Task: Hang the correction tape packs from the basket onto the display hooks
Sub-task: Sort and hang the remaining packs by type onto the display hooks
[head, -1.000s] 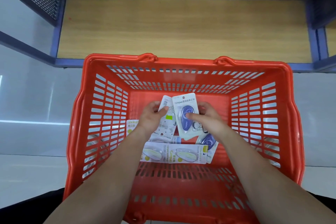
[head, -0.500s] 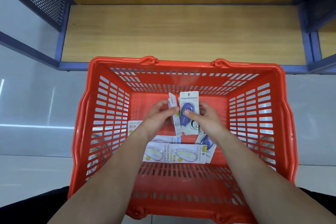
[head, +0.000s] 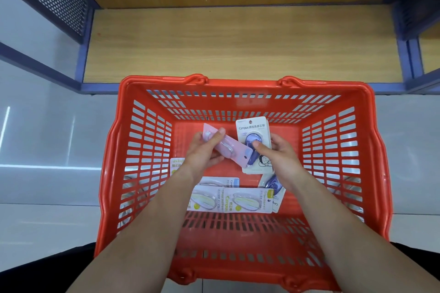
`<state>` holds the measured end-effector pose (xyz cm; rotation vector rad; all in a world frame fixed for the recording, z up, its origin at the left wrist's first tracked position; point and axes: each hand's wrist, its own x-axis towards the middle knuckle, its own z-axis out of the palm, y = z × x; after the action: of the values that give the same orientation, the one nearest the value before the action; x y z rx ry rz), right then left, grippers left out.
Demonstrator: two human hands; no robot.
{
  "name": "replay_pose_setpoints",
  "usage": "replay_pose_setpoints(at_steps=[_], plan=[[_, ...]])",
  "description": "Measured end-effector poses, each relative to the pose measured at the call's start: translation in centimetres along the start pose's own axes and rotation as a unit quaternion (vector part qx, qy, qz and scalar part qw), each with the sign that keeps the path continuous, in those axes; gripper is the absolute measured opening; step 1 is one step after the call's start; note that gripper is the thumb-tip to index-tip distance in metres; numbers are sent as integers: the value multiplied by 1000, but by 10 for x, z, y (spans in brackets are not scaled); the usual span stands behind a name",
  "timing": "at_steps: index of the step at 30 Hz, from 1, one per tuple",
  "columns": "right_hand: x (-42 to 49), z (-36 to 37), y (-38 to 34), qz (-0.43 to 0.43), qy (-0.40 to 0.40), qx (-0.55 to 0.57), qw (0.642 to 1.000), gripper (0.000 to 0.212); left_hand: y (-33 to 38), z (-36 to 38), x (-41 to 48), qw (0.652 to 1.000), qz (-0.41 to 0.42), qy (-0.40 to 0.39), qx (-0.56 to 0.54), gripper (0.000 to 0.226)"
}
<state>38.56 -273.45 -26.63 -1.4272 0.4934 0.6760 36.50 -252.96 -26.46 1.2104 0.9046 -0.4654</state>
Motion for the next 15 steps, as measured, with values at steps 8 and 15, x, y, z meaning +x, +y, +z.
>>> replay_pose_setpoints(at_steps=[8,15], plan=[[-23,-4,-11,-18,20,29,999,23,10,-4,-21,997,-41,64,-29,60],[-48,12,-23,-38,53,38,997,25,9,15,-52,998,8,64,14,44]])
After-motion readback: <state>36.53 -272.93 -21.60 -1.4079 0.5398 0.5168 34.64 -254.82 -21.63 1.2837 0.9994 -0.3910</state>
